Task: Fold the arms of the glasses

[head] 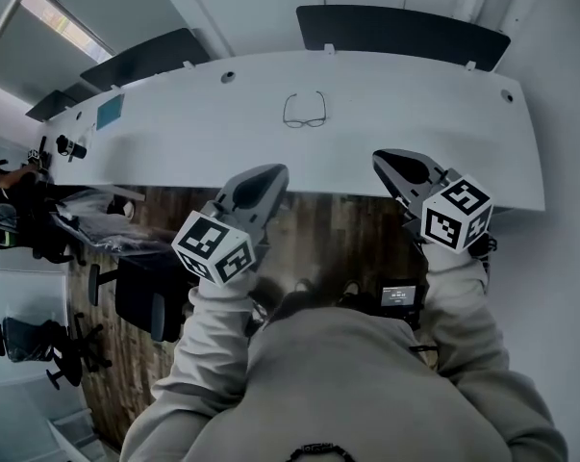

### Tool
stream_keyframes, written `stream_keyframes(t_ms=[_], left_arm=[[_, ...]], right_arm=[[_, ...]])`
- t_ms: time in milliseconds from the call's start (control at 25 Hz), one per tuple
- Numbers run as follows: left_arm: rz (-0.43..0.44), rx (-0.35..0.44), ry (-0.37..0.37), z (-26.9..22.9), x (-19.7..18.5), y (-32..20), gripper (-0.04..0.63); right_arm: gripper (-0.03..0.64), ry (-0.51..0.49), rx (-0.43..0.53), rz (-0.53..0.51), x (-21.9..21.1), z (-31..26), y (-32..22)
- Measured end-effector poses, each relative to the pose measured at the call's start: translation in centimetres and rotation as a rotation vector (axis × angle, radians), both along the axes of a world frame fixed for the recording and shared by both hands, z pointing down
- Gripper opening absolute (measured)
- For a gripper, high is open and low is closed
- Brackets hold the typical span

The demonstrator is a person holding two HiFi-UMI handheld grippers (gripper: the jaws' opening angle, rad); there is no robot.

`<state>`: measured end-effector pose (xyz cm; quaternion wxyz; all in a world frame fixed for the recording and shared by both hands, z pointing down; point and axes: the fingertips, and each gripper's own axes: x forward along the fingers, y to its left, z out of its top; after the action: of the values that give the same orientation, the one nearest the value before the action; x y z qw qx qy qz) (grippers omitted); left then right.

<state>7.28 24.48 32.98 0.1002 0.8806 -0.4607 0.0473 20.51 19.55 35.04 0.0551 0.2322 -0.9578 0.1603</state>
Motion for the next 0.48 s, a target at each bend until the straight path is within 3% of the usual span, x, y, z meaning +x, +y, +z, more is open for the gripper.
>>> stream_keyframes(t_ms=[240, 480], left_arm=[[-0.016, 0.011, 0.030, 0.4, -1.3, -2.4, -0.002], [0.038, 0.062, 0.080, 1.7, -2.6, -7.9, -0.002]], right_arm=[[0.018, 0.015, -0.021, 0.010, 0.4, 1.4, -1.7], [0.018, 0.062, 0.023, 0.067, -0.3, 2.0, -6.0]])
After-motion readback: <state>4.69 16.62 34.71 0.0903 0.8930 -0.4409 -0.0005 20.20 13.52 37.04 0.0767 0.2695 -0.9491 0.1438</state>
